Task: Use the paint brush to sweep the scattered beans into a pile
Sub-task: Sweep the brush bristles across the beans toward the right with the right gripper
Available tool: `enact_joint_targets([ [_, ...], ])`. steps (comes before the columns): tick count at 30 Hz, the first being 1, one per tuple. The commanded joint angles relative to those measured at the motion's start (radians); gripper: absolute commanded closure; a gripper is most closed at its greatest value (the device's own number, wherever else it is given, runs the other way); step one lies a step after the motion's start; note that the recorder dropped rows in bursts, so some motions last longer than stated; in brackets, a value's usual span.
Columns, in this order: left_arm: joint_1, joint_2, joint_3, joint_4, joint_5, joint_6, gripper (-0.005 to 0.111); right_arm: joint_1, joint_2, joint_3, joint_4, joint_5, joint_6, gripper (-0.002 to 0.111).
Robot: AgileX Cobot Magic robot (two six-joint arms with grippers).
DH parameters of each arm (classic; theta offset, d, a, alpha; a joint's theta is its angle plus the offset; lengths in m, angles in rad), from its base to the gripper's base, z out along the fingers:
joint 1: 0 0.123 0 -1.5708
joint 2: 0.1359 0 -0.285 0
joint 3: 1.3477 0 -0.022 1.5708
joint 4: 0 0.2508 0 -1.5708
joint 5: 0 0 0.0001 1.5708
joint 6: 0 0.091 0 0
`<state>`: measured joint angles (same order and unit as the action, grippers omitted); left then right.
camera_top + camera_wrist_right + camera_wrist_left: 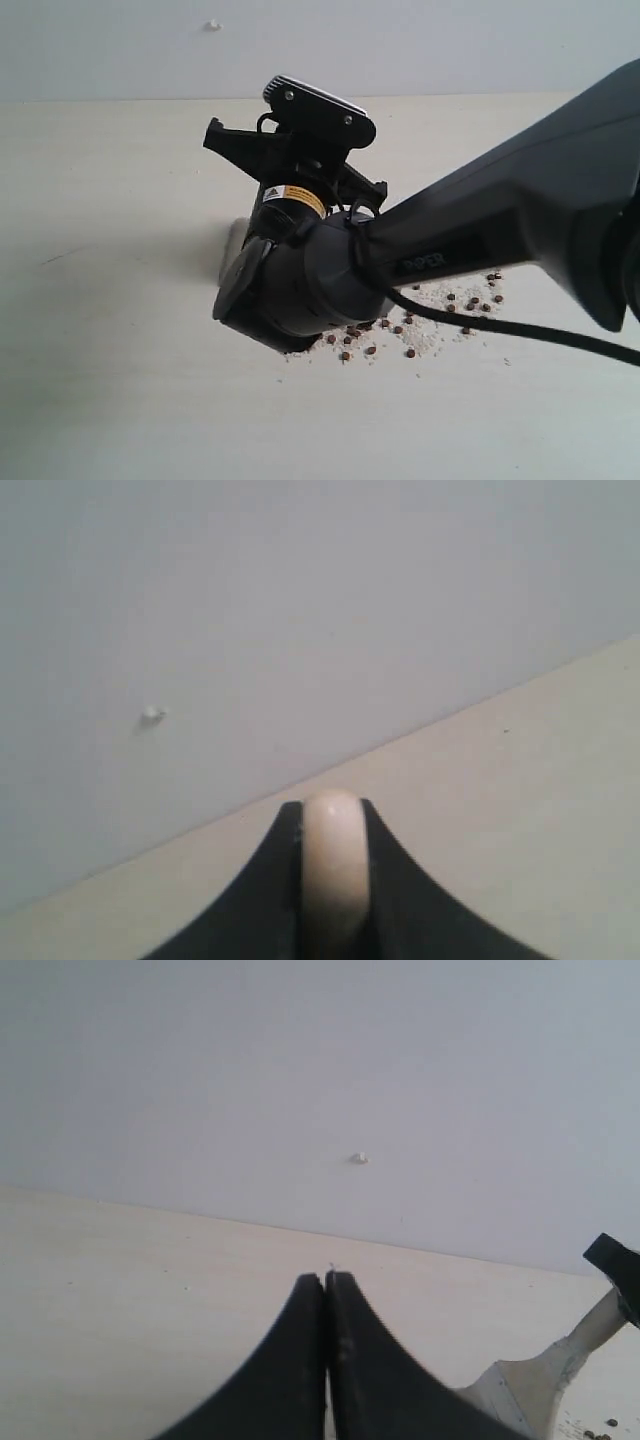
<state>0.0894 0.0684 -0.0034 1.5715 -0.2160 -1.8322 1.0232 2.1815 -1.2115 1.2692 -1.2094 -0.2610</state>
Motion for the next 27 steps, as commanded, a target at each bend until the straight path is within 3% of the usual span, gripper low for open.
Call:
enact_joint_targets([
  [1,0.0,-0.004,0.003,0.0,0.002,0.001,0.107,-0.013,-0.014,-0.006,0.108,-0.012,-0.141,0.108],
  [14,0.0,-0.004,0.003,0.0,0.002,0.001,0.107,-0.048,-0.101,-0.006,0.199,-0.012,-0.437,0.108],
  [27,0.0,-0.004,0.003,0.0,0.002,0.001,0.107,-0.075,-0.114,-0.006,0.212,-0.012,-0.564,0.108],
])
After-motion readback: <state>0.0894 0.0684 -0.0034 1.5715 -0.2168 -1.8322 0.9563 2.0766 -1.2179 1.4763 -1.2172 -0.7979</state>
